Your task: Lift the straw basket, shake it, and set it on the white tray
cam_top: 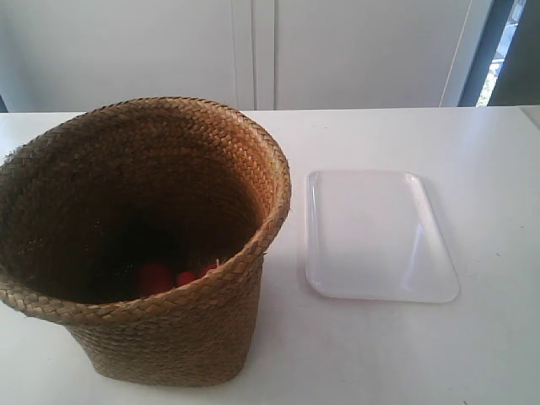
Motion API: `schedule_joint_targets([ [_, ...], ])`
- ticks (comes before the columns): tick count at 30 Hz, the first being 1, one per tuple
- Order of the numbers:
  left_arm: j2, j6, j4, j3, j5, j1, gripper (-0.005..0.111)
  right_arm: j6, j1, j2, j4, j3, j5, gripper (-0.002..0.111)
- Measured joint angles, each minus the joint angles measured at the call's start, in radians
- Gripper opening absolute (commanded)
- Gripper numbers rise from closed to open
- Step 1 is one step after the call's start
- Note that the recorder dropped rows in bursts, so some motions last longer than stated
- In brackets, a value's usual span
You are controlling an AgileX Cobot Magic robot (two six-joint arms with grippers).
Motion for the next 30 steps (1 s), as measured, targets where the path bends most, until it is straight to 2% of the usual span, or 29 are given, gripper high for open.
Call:
schedule_joint_targets([
  [6, 0.137, 0.140, 0.009, -0.230, 0.103, 0.000, 0.000, -0.216, 0.000, 0.118, -0.004, -0.188, 0.052, 0.000],
  [11, 0.361, 0.196, 0.009, -0.429, 0.255, 0.000, 0.000, -0.327, 0.000, 0.297, -0.005, -0.348, 0.080, 0.000],
  [13, 0.457, 0.256, 0.011, -0.509, 0.338, 0.000, 0.000, -0.342, 0.000, 0.386, -0.005, -0.419, 0.144, 0.000],
  [17, 0.617, 0.422, -0.002, -0.670, 0.561, 0.000, 0.000, -0.390, 0.000, 0.558, -0.005, -0.558, 0.364, 0.000],
  [22, 0.802, 0.634, -0.107, -0.864, 0.770, 0.000, 0.000, -0.468, 0.000, 0.757, 0.071, -0.763, 0.608, 0.000],
  [26, 0.984, 0.692, -0.160, -1.025, 0.940, 0.000, 0.000, -0.628, 0.000, 0.910, 0.224, -0.903, 0.754, 0.000],
  [28, 1.122, 0.702, -0.166, -1.127, 1.095, 0.000, 0.000, -0.744, 0.000, 1.029, 0.323, -0.996, 0.930, 0.000],
  [30, 1.183, 0.702, -0.166, -1.169, 1.152, 0.000, 0.000, -0.770, 0.001, 1.103, 0.365, -1.041, 1.020, 0.000],
])
